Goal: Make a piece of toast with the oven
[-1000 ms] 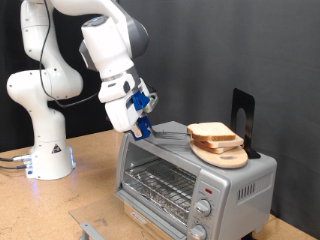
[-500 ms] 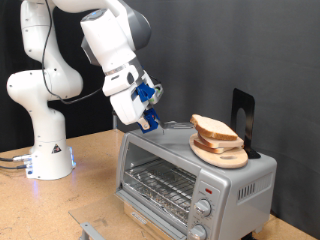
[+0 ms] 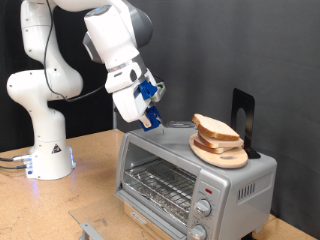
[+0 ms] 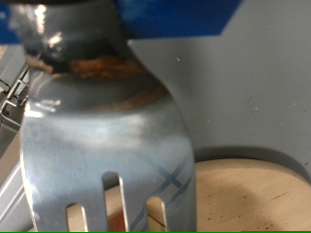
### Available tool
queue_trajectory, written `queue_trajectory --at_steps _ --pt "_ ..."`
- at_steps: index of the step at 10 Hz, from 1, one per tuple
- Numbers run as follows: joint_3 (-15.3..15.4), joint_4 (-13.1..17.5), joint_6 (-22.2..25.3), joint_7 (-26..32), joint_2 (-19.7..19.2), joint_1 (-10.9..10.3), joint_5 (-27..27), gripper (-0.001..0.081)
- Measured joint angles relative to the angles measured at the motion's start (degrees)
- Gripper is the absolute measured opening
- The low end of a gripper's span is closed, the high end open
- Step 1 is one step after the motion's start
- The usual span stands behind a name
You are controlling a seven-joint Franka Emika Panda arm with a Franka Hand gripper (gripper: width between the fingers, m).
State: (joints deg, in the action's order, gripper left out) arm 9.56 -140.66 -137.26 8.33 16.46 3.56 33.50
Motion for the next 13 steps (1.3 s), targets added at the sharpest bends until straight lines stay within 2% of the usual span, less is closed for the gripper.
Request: queue_trajectory --at_steps 5,8,13 --pt "1.20 2.85 0.11 -3.62 -3.43 0.00 -2.47 0.0443" --pt "1.89 5.01 1.85 -5.47 -6.02 -0.01 -4.21 0.0443" --pt "2.93 9.13 3.00 -5.79 -9.39 -0.05 -4.72 0.0443"
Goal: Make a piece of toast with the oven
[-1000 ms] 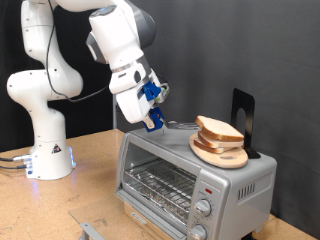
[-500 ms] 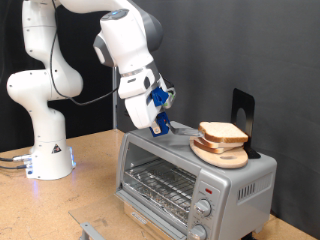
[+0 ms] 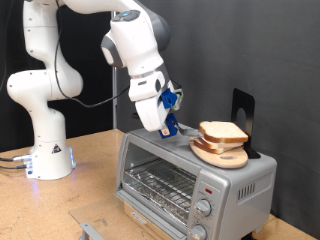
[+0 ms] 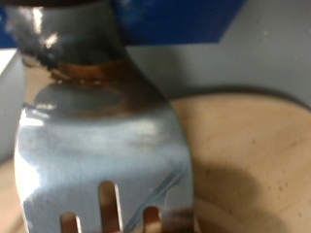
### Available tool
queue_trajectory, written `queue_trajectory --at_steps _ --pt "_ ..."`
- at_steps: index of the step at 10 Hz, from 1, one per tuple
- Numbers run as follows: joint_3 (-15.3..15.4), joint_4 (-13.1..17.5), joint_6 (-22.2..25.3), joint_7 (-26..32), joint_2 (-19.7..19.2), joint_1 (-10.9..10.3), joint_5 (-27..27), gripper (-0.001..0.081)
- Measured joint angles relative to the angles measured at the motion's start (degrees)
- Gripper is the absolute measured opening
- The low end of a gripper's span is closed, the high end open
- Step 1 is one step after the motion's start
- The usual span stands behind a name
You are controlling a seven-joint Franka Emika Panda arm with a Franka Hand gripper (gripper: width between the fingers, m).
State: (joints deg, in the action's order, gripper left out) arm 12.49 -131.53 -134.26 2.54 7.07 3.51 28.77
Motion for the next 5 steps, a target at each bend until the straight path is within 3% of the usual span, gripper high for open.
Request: queue_trajectory --at_steps 5 --pt "1.14 4.51 0.69 -3.29 -3.23 -0.01 -3.40 0.0442"
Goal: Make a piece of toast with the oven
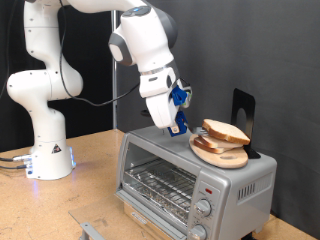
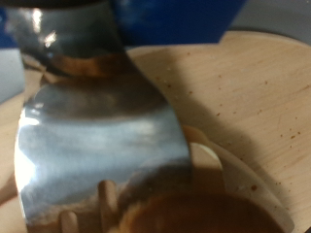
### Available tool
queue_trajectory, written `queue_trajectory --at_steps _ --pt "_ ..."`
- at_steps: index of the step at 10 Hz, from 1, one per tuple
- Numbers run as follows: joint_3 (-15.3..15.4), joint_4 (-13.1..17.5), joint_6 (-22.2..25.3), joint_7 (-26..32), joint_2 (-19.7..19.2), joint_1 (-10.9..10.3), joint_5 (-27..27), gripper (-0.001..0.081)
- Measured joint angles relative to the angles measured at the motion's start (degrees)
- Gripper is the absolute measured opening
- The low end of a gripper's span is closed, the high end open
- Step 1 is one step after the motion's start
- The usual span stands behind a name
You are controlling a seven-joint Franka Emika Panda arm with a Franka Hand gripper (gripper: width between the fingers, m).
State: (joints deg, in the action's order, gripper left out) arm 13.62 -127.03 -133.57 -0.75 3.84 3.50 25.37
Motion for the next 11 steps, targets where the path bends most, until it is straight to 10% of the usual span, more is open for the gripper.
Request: queue_trajectory --at_steps 7,11 --pt "1.37 3.88 3.73 -1.00 -2.78 -0.05 -3.45 0.0438" --pt "1.37 -0.81 -4.63 5.60 0.96 -0.05 5.89 0.0437"
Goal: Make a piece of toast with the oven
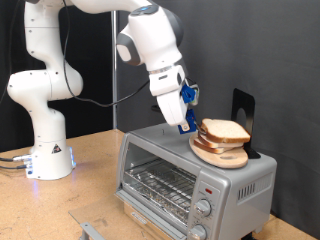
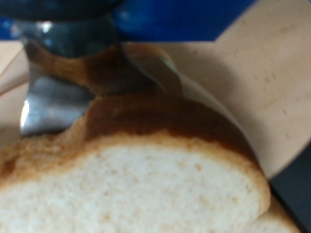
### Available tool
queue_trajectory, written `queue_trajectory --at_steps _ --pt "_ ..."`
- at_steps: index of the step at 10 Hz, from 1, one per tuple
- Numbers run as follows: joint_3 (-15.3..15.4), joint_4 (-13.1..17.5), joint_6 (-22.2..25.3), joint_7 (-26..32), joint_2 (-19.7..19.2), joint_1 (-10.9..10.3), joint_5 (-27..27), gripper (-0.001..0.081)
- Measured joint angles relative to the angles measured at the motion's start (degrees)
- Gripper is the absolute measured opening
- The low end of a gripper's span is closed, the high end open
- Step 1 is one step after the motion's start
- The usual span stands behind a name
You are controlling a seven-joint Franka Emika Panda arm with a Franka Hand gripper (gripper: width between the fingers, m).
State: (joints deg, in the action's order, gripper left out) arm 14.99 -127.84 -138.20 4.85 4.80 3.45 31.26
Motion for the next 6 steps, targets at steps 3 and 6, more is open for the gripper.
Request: queue_trajectory --at_steps 3,6 --pt "-1.07 -5.30 -1.90 4.77 6.75 0.08 6.53 0.0437" --pt "-2.48 -7.28 2.65 6.06 10.49 0.12 6.70 0.0437"
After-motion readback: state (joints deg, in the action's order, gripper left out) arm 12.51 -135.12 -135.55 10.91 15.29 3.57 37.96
